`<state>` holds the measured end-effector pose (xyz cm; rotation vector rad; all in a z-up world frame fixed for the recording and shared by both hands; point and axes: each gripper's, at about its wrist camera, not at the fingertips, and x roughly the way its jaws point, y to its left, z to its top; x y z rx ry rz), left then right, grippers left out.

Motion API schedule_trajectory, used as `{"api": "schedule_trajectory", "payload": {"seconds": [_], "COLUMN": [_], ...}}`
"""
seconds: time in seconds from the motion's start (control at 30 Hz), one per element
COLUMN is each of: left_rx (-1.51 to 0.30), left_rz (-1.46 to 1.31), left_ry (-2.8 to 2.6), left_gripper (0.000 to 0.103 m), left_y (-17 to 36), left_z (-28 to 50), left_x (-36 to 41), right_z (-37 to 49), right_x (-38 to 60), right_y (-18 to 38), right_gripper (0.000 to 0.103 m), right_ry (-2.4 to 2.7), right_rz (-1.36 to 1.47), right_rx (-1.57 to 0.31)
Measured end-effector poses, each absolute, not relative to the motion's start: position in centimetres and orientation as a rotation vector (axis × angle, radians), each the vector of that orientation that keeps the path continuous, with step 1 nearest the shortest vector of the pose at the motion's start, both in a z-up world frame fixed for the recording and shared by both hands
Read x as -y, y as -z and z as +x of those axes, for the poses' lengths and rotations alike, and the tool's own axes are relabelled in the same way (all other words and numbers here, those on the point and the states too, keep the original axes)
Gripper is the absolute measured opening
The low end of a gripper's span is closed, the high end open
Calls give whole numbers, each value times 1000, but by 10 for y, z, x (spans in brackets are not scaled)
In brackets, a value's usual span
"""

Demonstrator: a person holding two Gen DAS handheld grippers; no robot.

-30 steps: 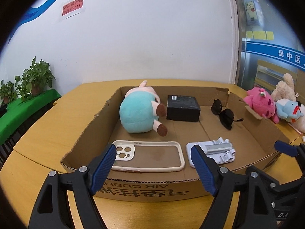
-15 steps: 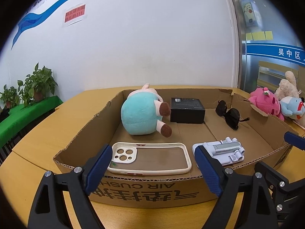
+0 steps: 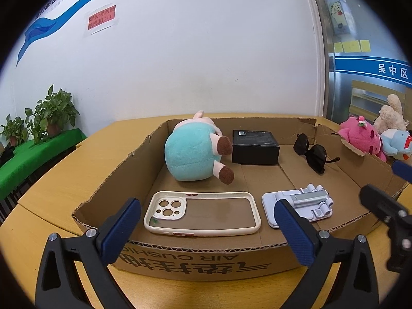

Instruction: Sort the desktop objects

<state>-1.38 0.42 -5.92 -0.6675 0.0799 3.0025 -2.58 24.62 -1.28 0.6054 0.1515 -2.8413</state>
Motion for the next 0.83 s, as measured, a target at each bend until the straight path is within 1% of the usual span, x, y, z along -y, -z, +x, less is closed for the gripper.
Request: {"api": "schedule_trajectory", "payload": {"seconds": [0.1,0.17,0.3,0.83], "left_rx": [-82,-82,-83,-83], "left_rz": [-670,-668,-670,-675], "left_ry": [-3002,-2999,-2999,-2997], "left_gripper": [103,103,103,103], "left_y": [59,60,60,60], "left_z": [-15,-15,-16,-16], "left_x": [-5,-5,-4,-4], "right_z": [-36,-34,-33,-28], "right_x": [-250,-255,-258,-257], "right_y": [22,24,26,27], "right_gripper": [103,103,103,103], "right_ry": [2837,2830,2826,2840], "right_rz": [699,701,690,659], "right_rx": [-109,-63,-34,-32]}}
